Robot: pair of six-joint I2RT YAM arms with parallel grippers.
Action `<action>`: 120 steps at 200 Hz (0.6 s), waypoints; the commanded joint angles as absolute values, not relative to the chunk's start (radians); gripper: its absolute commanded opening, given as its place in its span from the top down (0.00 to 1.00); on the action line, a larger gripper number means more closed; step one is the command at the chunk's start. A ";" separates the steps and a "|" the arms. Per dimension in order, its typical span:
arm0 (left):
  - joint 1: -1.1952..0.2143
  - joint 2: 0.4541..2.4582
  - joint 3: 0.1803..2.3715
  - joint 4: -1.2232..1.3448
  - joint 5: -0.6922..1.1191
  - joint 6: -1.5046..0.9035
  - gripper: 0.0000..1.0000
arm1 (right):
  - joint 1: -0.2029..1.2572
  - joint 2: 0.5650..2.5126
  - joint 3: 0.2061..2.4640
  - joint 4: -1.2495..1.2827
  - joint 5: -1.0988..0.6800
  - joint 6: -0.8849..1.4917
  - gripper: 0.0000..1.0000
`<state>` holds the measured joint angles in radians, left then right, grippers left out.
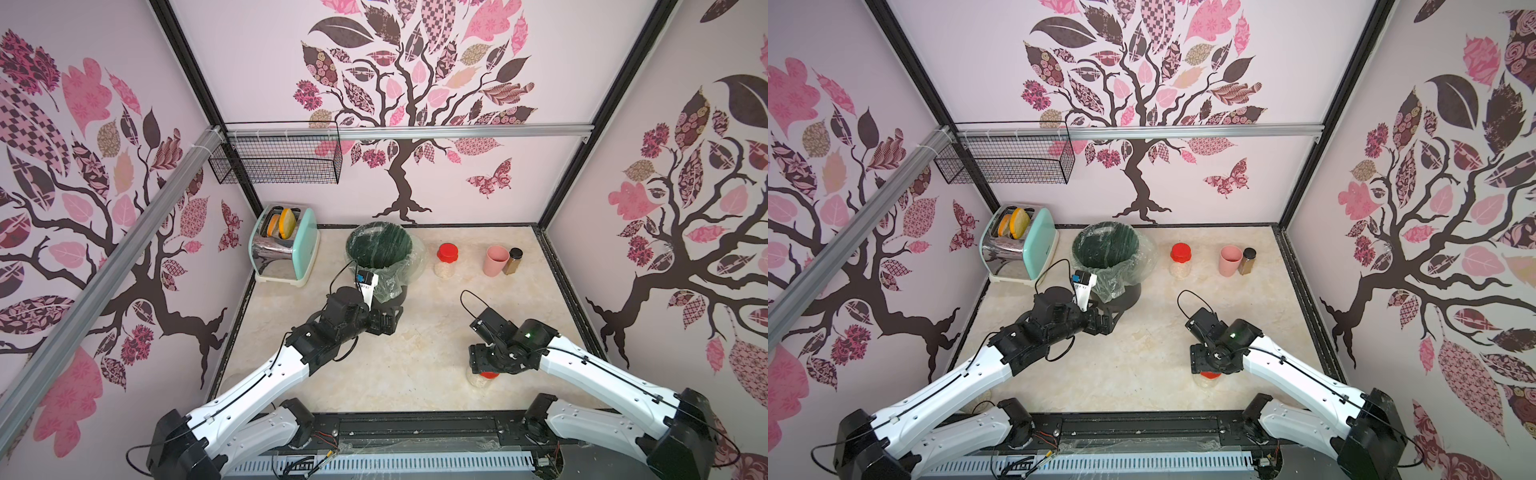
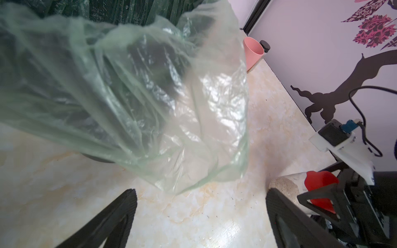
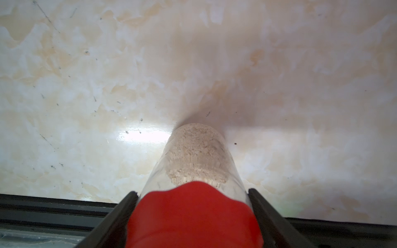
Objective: Empty expired oatmeal from jars
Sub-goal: Move the trash bin to the center of the board.
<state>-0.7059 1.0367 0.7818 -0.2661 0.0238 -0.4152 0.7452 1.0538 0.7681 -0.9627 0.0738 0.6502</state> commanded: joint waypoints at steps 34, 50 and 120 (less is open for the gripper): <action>-0.670 1.199 0.867 -0.091 -0.029 -0.368 0.02 | 0.749 1.110 0.836 -0.874 0.125 0.569 0.27; -0.617 1.248 0.859 -0.040 0.024 -0.422 0.03 | 0.749 1.104 0.834 -0.836 0.122 0.551 0.27; -0.598 1.377 0.966 -0.032 -0.026 -0.378 0.02 | 0.749 1.112 0.816 -0.733 0.083 0.469 0.27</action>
